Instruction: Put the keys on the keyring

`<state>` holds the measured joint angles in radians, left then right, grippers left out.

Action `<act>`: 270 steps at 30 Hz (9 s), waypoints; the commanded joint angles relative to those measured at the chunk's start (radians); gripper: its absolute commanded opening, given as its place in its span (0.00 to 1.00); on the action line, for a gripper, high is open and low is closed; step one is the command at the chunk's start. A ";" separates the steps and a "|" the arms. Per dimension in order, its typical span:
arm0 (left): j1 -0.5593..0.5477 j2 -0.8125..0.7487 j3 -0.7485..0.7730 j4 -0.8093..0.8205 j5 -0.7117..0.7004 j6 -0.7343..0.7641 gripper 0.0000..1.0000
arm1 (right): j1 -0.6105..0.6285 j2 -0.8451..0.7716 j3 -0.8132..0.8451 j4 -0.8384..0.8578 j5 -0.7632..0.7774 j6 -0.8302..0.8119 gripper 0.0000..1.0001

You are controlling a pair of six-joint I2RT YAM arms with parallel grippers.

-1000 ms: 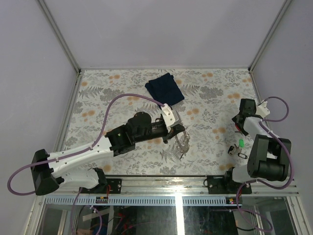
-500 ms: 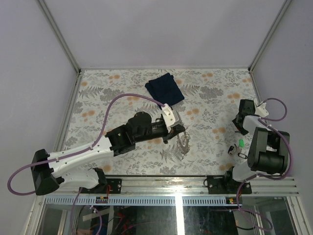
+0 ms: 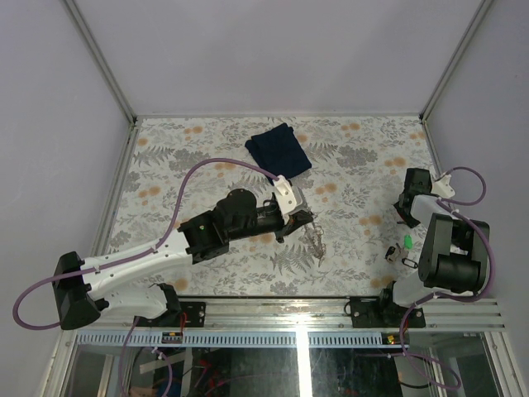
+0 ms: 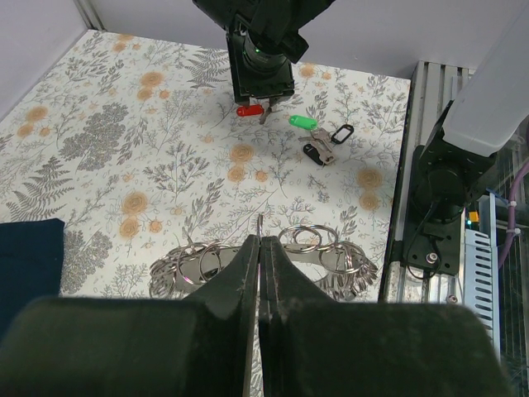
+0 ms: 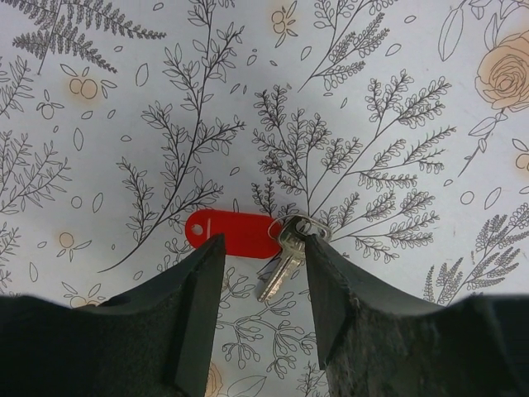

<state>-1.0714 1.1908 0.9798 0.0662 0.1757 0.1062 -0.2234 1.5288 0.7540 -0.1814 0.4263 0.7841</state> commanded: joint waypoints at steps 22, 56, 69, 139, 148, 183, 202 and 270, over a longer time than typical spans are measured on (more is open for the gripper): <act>0.005 -0.024 0.010 0.055 -0.001 0.015 0.00 | -0.030 0.027 0.034 0.009 0.034 0.055 0.27; 0.004 -0.043 0.017 0.032 -0.005 0.004 0.00 | -0.033 -0.091 -0.002 0.044 0.029 -0.068 0.66; 0.005 -0.037 0.016 0.035 0.000 -0.003 0.00 | -0.082 -0.022 -0.026 0.093 -0.017 -0.080 0.65; 0.004 -0.005 0.036 0.028 0.011 -0.024 0.00 | -0.112 -0.004 -0.043 0.133 -0.251 -0.148 0.37; 0.004 -0.015 0.026 0.031 0.010 -0.030 0.00 | -0.112 0.020 -0.042 0.145 -0.304 -0.168 0.20; 0.007 -0.335 -0.201 0.003 -0.285 -0.050 0.00 | 0.443 -0.131 0.030 0.046 -0.530 -0.358 0.00; 0.010 -0.397 -0.212 -0.065 -0.245 -0.017 0.00 | 0.473 -0.315 0.071 -0.136 -0.747 -0.564 0.30; 0.010 -0.422 -0.127 -0.169 -0.281 -0.027 0.00 | 0.831 -0.114 0.323 -0.347 -0.463 -0.811 0.00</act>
<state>-1.0657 0.7853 0.7906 -0.1627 -0.0853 0.0597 0.6029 1.6310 1.0618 -0.5407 0.0582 -0.0181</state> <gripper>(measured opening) 0.011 0.010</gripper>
